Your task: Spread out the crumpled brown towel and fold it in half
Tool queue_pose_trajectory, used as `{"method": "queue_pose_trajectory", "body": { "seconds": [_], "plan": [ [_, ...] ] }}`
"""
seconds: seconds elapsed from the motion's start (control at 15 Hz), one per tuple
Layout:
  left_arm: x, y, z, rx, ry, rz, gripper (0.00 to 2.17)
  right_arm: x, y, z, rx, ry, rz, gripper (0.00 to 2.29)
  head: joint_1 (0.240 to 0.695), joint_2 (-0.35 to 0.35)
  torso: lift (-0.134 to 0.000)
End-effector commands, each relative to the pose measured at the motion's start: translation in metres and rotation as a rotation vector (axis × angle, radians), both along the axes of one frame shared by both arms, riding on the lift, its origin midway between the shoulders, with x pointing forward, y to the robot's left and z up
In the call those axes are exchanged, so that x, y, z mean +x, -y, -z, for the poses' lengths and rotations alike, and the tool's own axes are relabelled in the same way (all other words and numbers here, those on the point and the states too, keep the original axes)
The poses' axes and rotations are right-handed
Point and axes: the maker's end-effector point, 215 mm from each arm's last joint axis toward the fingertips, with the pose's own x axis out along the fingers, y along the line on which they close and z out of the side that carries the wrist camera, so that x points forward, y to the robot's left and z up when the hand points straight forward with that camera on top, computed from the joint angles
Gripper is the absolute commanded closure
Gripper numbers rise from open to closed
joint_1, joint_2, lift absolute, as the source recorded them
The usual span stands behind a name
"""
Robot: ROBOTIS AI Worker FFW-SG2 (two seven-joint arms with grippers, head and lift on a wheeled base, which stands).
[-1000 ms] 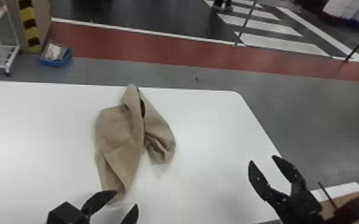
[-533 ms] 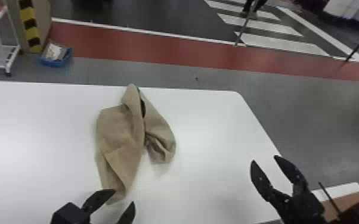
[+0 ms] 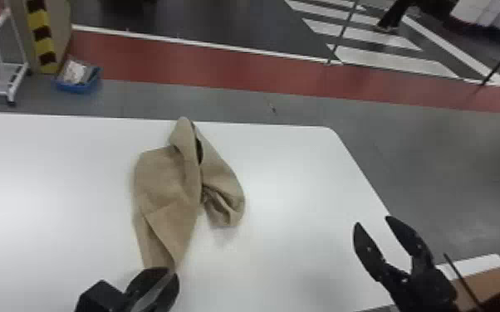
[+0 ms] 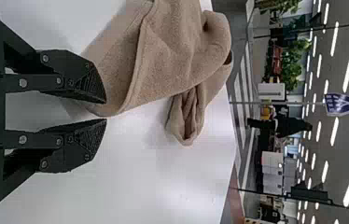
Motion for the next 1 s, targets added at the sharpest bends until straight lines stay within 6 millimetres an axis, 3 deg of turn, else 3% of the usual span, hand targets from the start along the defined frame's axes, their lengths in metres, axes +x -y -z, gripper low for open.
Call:
{"method": "queue_pose_trajectory", "body": {
  "seconds": [0.0, 0.13, 0.53, 0.6, 0.73, 0.87, 0.93],
  "plan": [
    [0.000, -0.001, 0.006, 0.014, -0.017, -0.002, 1.06, -0.002, 0.003, -0.002, 0.010, 0.007, 0.006, 0.22, 0.695, -0.350, -0.123],
    [0.001, -0.001, 0.006, 0.013, -0.020, -0.006, 1.34, -0.004, 0.005, -0.006, 0.019, 0.017, 0.008, 0.22, 0.695, -0.350, -0.123],
    [0.007, -0.003, -0.032, -0.077, 0.006, -0.025, 1.35, -0.005, -0.003, -0.021, 0.028, 0.046, -0.011, 0.22, 0.695, -0.350, -0.123],
    [0.011, -0.006, -0.045, -0.107, 0.013, -0.034, 1.35, -0.004, -0.004, -0.022, 0.027, 0.047, -0.012, 0.22, 0.695, -0.350, -0.123],
    [0.028, -0.024, -0.093, -0.207, 0.043, -0.069, 1.35, 0.000, -0.008, -0.016, -0.002, 0.029, -0.025, 0.22, 0.695, -0.350, -0.123],
    [0.050, -0.059, -0.142, -0.305, 0.079, -0.127, 1.35, 0.004, -0.015, -0.007, -0.028, 0.001, -0.049, 0.22, 0.695, -0.350, -0.123],
    [0.059, -0.079, -0.156, -0.328, 0.097, -0.159, 1.35, 0.007, -0.018, -0.001, -0.038, -0.019, -0.062, 0.22, 0.695, -0.350, -0.123]
  ]
}}
